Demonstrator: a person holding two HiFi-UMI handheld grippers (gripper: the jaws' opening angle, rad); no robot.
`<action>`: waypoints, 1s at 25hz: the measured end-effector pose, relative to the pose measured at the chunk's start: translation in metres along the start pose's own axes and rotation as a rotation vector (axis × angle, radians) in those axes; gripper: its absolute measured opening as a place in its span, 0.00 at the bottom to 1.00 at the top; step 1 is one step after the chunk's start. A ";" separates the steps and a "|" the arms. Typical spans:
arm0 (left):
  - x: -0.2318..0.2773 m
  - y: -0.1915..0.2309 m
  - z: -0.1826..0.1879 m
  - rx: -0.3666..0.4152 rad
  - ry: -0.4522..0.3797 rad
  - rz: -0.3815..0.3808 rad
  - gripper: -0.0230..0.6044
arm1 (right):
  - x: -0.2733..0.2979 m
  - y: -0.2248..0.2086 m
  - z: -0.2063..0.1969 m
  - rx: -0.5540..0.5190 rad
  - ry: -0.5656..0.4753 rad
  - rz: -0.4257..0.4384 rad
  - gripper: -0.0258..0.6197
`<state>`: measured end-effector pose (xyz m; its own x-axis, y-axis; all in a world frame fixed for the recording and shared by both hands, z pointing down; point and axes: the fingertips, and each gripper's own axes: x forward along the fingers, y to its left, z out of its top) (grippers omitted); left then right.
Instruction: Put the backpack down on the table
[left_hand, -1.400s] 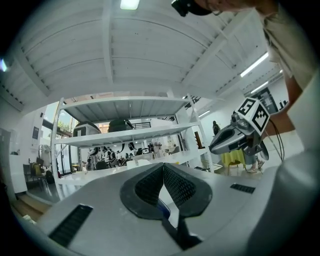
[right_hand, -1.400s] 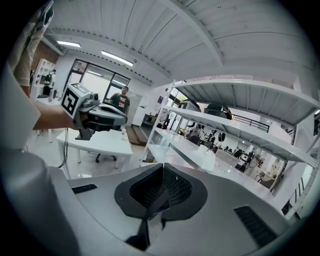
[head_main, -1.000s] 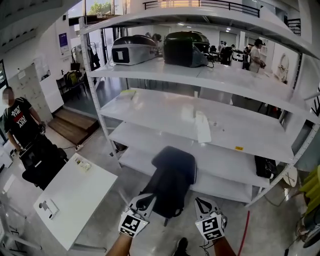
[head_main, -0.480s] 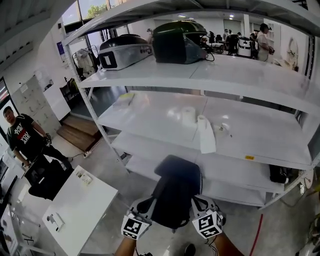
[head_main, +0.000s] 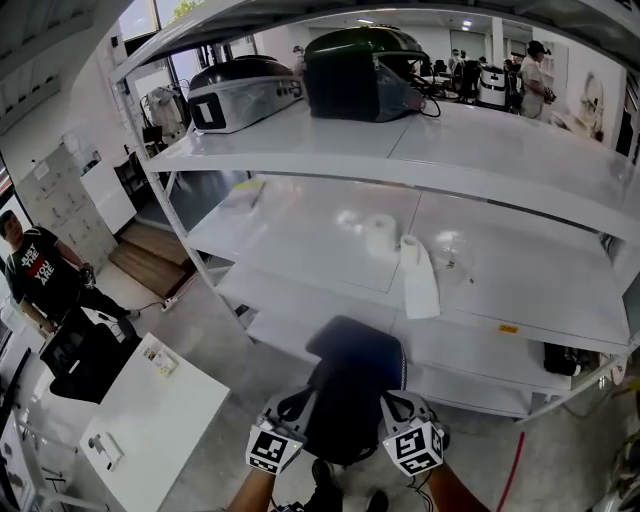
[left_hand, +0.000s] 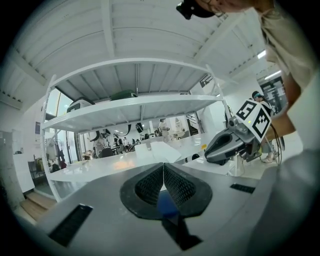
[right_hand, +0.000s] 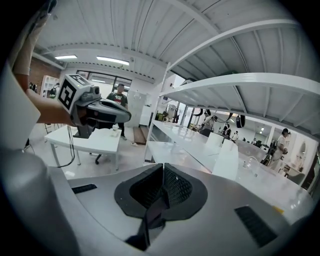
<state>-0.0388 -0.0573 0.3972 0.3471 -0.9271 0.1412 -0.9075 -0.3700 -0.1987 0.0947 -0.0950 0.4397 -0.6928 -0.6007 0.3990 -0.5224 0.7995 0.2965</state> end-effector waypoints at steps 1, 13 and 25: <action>0.007 0.005 -0.003 -0.006 -0.001 -0.008 0.06 | 0.007 -0.004 -0.001 0.002 0.006 -0.007 0.08; 0.084 0.084 -0.070 -0.095 0.025 -0.115 0.06 | 0.108 -0.028 -0.016 0.079 0.101 -0.080 0.08; 0.149 0.126 -0.153 -0.151 0.109 -0.170 0.06 | 0.188 -0.038 -0.066 0.175 0.160 -0.094 0.08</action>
<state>-0.1378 -0.2328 0.5416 0.4774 -0.8375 0.2658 -0.8662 -0.4994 -0.0176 0.0170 -0.2386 0.5609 -0.5565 -0.6532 0.5134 -0.6686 0.7190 0.1901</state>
